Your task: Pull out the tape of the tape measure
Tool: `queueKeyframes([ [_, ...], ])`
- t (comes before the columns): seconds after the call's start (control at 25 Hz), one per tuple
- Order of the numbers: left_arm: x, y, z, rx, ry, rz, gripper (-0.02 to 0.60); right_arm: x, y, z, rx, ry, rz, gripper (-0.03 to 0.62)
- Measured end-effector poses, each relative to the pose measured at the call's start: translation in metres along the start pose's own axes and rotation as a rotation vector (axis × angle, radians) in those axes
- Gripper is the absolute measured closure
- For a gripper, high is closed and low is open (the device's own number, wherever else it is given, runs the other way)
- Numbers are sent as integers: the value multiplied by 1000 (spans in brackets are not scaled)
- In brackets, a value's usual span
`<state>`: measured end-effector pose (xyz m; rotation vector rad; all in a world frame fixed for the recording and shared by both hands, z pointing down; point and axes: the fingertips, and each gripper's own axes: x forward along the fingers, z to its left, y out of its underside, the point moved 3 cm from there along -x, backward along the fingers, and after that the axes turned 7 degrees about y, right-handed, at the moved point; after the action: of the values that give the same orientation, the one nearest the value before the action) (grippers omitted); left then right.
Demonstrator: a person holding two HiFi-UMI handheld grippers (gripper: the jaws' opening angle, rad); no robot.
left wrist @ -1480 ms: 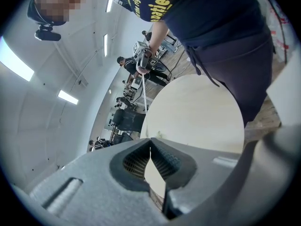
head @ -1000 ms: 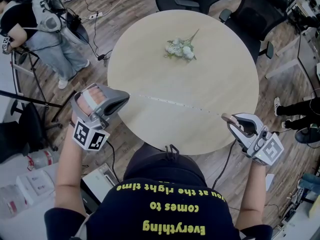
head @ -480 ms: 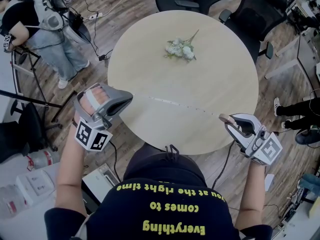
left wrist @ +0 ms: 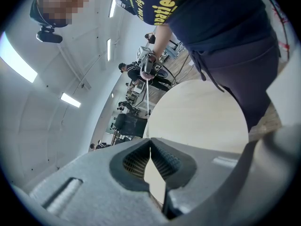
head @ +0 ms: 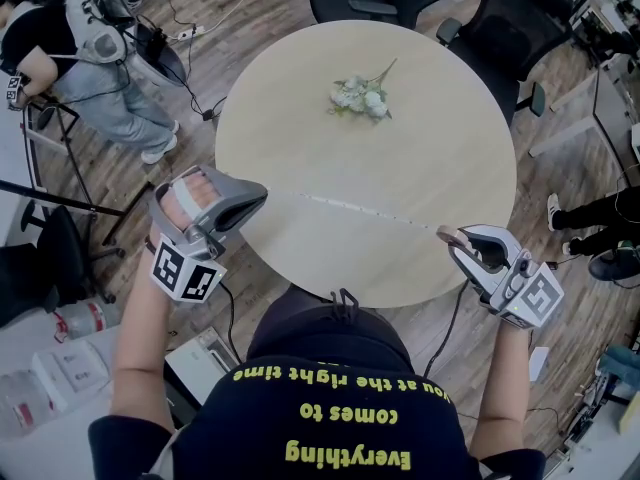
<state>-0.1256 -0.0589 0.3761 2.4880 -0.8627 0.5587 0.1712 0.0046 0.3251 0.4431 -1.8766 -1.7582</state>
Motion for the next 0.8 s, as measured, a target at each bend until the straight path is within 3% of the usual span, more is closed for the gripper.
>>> queueKeyframes([
  [0.44,-1,-6,3,-11,-17,-20,574,-2,10,1,-53,51,48,513],
  [0.8,3,-12,3,-18,-16,-47,574,5,9,5,-46,16,83,513],
])
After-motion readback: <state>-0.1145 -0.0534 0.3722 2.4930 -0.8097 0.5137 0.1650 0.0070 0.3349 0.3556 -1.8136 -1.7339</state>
